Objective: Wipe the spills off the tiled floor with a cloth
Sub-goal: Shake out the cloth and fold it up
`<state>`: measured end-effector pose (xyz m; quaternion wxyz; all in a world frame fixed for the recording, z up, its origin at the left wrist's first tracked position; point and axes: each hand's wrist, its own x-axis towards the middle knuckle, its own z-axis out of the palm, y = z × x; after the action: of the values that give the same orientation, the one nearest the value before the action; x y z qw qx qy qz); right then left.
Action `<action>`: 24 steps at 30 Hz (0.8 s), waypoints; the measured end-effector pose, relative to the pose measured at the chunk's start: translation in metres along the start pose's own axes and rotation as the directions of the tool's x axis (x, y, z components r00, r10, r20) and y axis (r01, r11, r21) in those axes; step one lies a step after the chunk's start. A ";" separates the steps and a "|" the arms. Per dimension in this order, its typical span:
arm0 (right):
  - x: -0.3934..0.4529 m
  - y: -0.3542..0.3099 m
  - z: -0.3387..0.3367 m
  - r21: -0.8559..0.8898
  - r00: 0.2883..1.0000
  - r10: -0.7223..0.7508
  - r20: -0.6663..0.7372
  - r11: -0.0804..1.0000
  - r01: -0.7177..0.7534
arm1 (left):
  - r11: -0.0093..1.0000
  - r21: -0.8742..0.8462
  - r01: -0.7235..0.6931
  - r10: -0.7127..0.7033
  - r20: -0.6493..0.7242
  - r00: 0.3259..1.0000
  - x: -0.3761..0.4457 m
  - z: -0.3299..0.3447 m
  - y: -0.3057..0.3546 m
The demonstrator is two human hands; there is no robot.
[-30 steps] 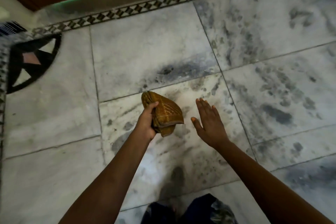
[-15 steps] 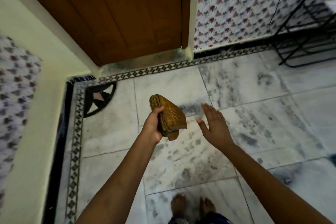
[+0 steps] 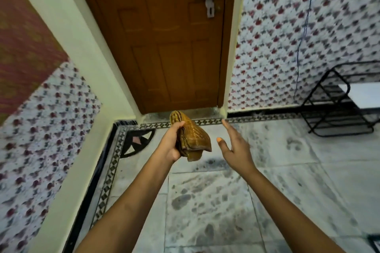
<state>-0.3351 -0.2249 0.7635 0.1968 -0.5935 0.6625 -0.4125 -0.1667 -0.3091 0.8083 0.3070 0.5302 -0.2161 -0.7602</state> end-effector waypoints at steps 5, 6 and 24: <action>0.006 -0.021 -0.020 0.108 0.956 -0.121 0.268 0.990 0.095 | 0.991 -0.017 -0.133 0.134 0.033 0.990 -0.036 0.021 0.003; 0.007 -0.025 -0.026 0.124 0.935 -0.173 0.310 0.982 0.141 | 0.987 -0.017 -0.162 0.163 0.038 0.986 -0.043 0.026 0.002; 0.014 -0.075 -0.076 0.532 0.973 -0.158 0.169 0.845 0.045 | 0.878 0.127 -0.461 0.450 0.108 0.887 -0.113 0.042 -0.008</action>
<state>-0.3491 -0.2112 0.8695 0.3968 -0.5909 0.4681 -0.5237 -0.1799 -0.2241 0.8937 0.4283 0.4568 -0.4022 -0.6680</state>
